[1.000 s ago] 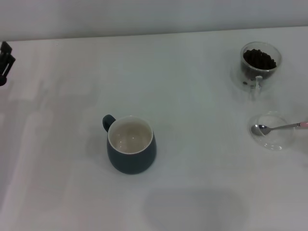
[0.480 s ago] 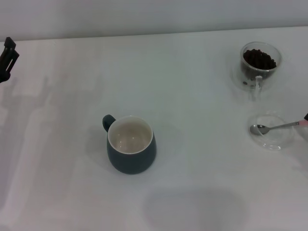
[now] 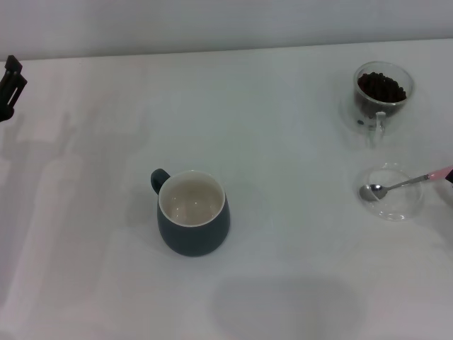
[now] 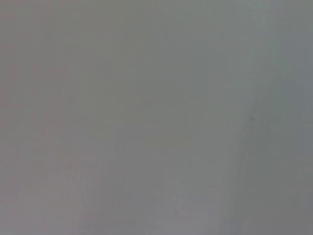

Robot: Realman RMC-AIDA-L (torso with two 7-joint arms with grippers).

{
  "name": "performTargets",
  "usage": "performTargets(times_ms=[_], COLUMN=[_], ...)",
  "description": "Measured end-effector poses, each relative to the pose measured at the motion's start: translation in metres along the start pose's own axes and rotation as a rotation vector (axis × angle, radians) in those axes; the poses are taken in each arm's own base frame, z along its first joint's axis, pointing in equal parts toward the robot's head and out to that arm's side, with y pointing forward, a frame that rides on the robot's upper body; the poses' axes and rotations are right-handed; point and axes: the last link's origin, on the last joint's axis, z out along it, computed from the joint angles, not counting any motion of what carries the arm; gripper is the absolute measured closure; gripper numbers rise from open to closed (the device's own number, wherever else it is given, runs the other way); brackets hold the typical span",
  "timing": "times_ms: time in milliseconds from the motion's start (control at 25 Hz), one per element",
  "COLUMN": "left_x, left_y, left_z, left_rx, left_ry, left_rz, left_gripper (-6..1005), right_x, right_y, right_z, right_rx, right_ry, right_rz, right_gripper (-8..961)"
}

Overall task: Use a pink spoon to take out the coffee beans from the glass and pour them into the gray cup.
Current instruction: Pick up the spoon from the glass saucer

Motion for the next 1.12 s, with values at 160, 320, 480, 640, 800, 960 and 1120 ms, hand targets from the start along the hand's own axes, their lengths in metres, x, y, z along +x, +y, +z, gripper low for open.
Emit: performTargets(times_ms=[160, 320, 480, 640, 800, 960, 1120], left_x=[0.0, 0.0, 0.0, 0.0, 0.0, 0.0, -0.001], left_y=[0.0, 0.0, -0.001, -0.001, -0.002, -0.002, -0.002], left_z=[0.0, -0.001, -0.002, -0.003, -0.004, -0.004, -0.004], left_rx=[0.0, 0.001, 0.003, 0.004, 0.004, 0.006, 0.006], left_ry=[-0.001, -0.001, 0.001, 0.002, 0.004, 0.004, 0.004], left_rz=[0.0, 0.0, 0.0, 0.0, 0.0, 0.0, 0.0], left_gripper=[107, 107, 106, 106, 106, 106, 106], right_x=[0.0, 0.002, 0.001, 0.0, -0.002, -0.003, -0.003], right_y=[0.0, 0.002, 0.005, 0.008, 0.008, 0.005, 0.003], right_z=[0.004, 0.009, 0.015, 0.019, 0.02, 0.021, 0.023], right_rx=[0.004, 0.004, -0.007, -0.016, -0.014, 0.012, 0.027], right_ry=[0.0, -0.001, -0.004, -0.017, -0.023, -0.024, -0.026], right_rz=[0.0, 0.001, 0.003, 0.005, 0.004, 0.006, 0.008], right_gripper=[527, 529, 530, 532, 533, 536, 542])
